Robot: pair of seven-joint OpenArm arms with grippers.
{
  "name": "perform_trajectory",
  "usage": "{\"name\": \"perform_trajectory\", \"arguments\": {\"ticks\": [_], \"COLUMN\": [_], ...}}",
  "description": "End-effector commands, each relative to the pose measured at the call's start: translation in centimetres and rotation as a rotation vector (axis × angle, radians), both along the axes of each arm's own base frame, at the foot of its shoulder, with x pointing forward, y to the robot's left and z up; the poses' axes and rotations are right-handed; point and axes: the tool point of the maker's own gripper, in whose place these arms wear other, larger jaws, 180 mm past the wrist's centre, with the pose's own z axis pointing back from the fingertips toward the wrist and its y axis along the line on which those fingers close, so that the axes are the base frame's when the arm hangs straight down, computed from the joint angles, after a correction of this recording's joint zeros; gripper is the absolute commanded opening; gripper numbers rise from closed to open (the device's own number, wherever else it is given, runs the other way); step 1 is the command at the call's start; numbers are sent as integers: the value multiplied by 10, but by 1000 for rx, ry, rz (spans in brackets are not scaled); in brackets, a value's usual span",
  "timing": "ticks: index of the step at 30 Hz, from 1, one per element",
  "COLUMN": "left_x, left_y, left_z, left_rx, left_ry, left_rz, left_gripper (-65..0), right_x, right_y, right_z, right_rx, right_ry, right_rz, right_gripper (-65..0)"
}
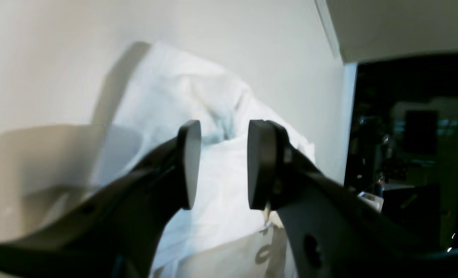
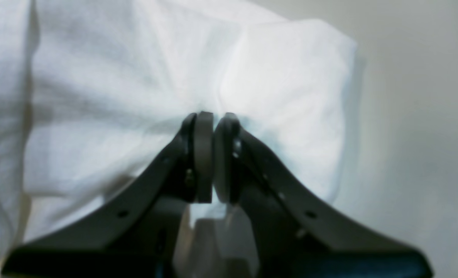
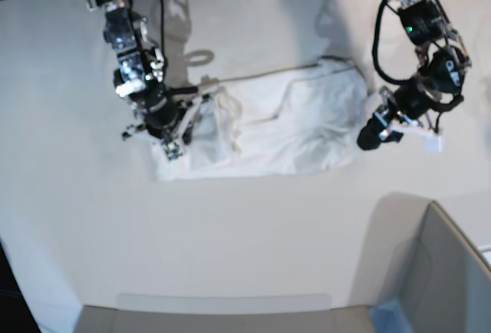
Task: Layout the t-shirt on the table in an organized manner, then fold the t-shirt properly
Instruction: 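Press the right gripper onto the strip end and regrip the fabric, then grasp the strip end with the left gripper and pull it taut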
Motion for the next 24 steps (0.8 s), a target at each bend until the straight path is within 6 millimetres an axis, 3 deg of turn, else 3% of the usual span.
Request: {"name": "perform_trajectory", "arguments": {"ticks": [1, 6, 9, 20, 24], "left_x": [3, 6, 5, 4, 7], "left_y": [-2, -20, -24, 1, 3], "left_z": [1, -11, -14, -14, -12], "left_rx": [45, 247, 279, 354, 360], "left_ry": [10, 62, 85, 93, 70], "left_rz": [-23, -139, -131, -98, -84], "left_gripper": [-428, -425, -424, -424, -422], "right_x": [0, -1, 0, -1, -1], "right_y": [-5, -5, -10, -17, -18], "right_z": [-2, -2, -2, -3, -3], "right_rx": [-25, -25, -32, -50, -51], "right_ry": [18, 20, 19, 22, 22], "right_rz": [-4, -4, -10, -11, -11], "right_gripper": [-599, -599, -599, -599, -599]}}
